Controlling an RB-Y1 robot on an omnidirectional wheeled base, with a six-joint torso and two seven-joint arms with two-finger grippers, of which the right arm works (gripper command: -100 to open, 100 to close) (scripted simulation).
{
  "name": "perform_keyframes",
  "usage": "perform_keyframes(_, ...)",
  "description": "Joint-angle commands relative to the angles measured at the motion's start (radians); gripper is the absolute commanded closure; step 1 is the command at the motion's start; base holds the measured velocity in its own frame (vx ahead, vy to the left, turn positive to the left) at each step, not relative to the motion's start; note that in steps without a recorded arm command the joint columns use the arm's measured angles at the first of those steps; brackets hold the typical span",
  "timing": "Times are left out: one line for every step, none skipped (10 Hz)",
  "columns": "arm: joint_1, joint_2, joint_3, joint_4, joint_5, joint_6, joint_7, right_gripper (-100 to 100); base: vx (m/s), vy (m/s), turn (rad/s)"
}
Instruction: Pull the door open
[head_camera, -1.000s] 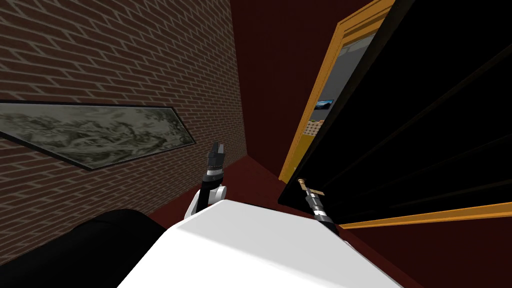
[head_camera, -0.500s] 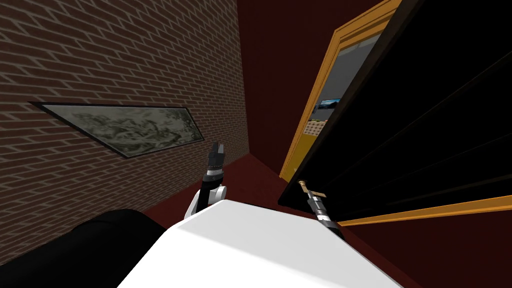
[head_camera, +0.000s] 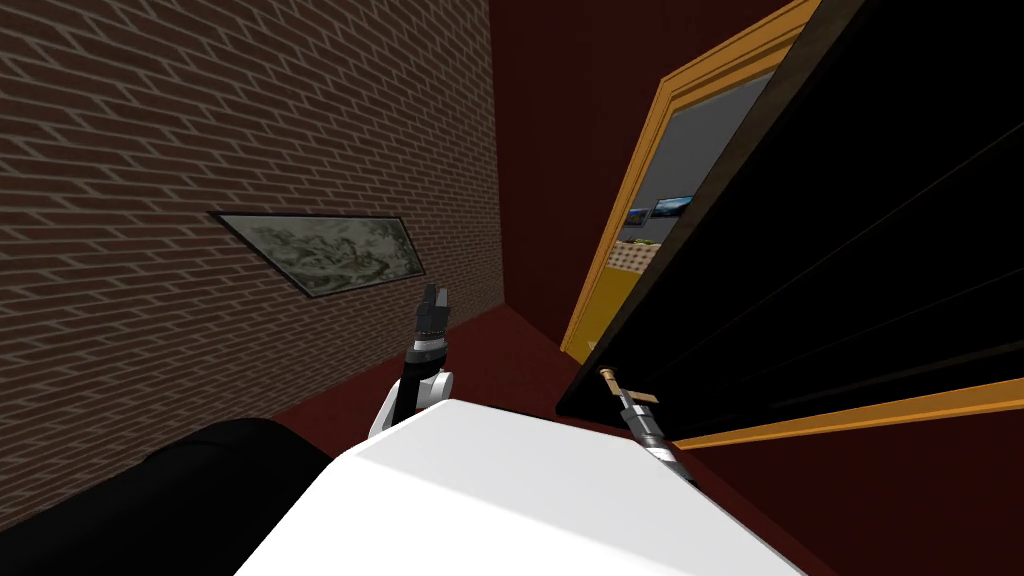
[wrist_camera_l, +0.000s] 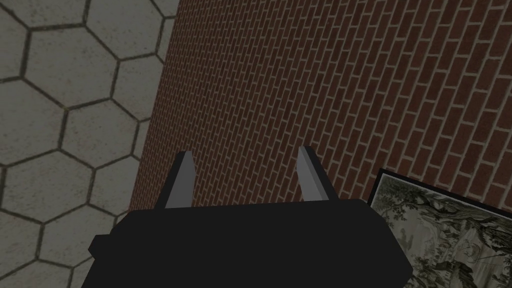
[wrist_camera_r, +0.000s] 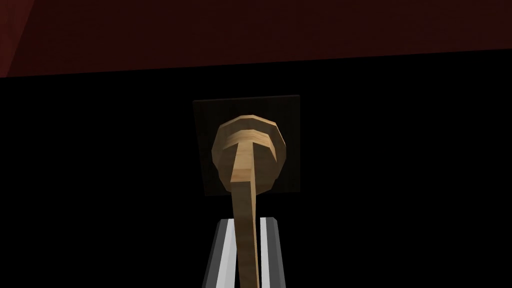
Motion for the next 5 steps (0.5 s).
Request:
perform_keyframes(-0.003,-0.007,0.005,0.028,-0.001,-0.027,-0.01,100,-0.137,-0.017,0.038)
perform_keyframes(0.004,-0.004,0.005,0.008,0.001,-0.012,-0.005,100,-0.055,-0.002,-0.004)
perform_keyframes(0.009,-0.007,0.013,0.022,-0.002,-0.03,-0.009,100,-0.131,-0.026,0.178)
perform_keyframes(0.009,-0.008,0.015,0.025,-0.003,-0.034,-0.01,100,-0.167,-0.069,0.18)
perform_keyframes(0.011,-0.011,0.019,0.031,-0.006,-0.045,-0.012,100,-0.203,-0.092,0.157)
